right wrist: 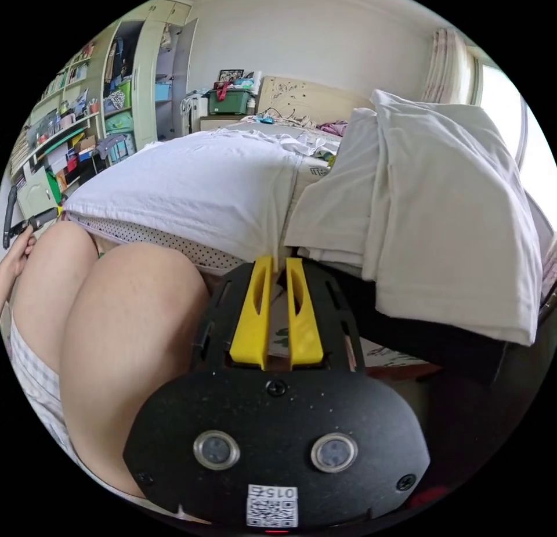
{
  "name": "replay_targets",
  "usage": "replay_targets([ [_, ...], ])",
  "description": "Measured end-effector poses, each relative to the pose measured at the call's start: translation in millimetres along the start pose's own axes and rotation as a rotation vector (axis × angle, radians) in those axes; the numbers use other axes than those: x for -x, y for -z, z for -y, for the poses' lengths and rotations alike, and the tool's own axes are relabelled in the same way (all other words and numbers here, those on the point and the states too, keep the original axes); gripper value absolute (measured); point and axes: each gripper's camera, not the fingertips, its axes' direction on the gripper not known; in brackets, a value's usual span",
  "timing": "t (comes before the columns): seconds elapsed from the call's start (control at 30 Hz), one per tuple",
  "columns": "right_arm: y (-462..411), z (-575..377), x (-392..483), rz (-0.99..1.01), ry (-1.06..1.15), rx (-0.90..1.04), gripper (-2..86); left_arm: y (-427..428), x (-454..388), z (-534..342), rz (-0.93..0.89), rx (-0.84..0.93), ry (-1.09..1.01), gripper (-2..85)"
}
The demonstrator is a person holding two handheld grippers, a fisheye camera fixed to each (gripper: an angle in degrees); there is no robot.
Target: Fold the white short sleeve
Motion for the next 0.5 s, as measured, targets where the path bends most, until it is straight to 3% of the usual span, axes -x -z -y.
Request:
replay_targets([
  [0.1,29.1,-14.9,3.8,-0.194,-0.053,-0.09,3.8,11.9,-4.5,-10.2,-0.002,0.008,-0.014,1.9],
  [0.2,73.1,-37.1,-1.8,-0.19,-0.117,-0.262,9.5,30.1,2.8,-23.7,-0.029,-0.006,0.012,8.5],
  [0.33,137.8,-60.3,-13.7,-0.133,-0.209,-0.518,17.9,87.3,7.4,-60.7,0.026,-0.234,0.011,21.2],
  [0.5,198.5,-51.3,-21.6,0.013,-0.222,-0.727,25.6,172.7,-12.9,-98.8,0.096,-0.559,-0.032,29.2],
])
